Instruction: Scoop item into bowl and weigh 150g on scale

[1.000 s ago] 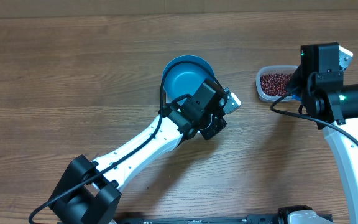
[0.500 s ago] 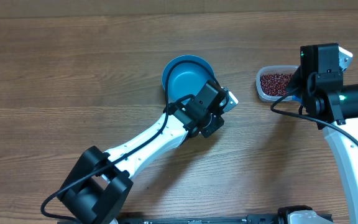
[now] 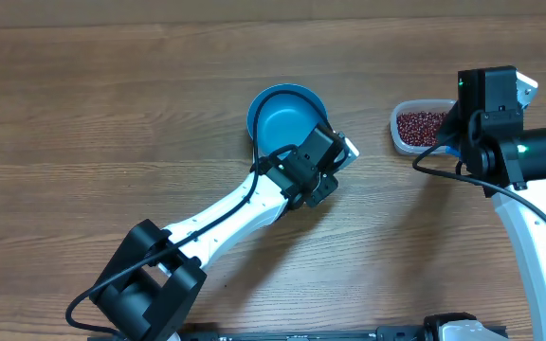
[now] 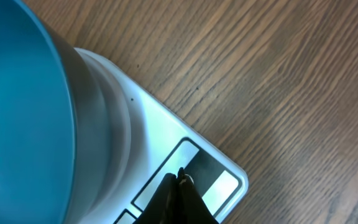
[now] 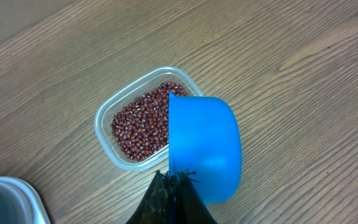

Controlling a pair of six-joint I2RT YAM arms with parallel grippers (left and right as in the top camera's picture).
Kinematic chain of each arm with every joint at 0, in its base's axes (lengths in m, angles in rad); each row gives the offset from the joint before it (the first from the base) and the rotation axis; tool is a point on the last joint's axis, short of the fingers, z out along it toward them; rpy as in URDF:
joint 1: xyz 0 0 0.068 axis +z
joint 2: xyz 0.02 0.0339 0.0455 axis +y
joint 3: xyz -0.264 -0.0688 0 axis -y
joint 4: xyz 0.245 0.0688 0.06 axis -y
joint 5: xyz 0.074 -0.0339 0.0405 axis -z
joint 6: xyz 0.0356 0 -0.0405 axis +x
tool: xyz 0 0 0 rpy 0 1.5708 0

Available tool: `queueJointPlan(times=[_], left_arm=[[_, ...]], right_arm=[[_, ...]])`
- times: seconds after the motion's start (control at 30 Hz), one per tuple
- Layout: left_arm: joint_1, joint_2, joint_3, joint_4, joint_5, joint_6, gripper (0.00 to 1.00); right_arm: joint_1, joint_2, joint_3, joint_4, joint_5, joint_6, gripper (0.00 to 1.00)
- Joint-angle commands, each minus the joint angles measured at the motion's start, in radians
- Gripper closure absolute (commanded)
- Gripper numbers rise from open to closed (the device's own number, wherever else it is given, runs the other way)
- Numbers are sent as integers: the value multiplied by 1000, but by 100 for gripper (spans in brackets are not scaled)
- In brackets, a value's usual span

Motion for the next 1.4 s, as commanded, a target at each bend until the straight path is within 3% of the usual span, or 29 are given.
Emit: queueJointPlan(times=[0.0,0.63,1.37], left_arm=[[-2,11,-42,13,-53,-5,96],[-1,11,-162,86,-125,-41,96],[1,58,-175,144,-152,-34,96]], right_arm=[[-4,-14,27,5,3,3,96],[-4,-14,27,-2,3,3,96],[-4,-14,27,-6,3,3,96]])
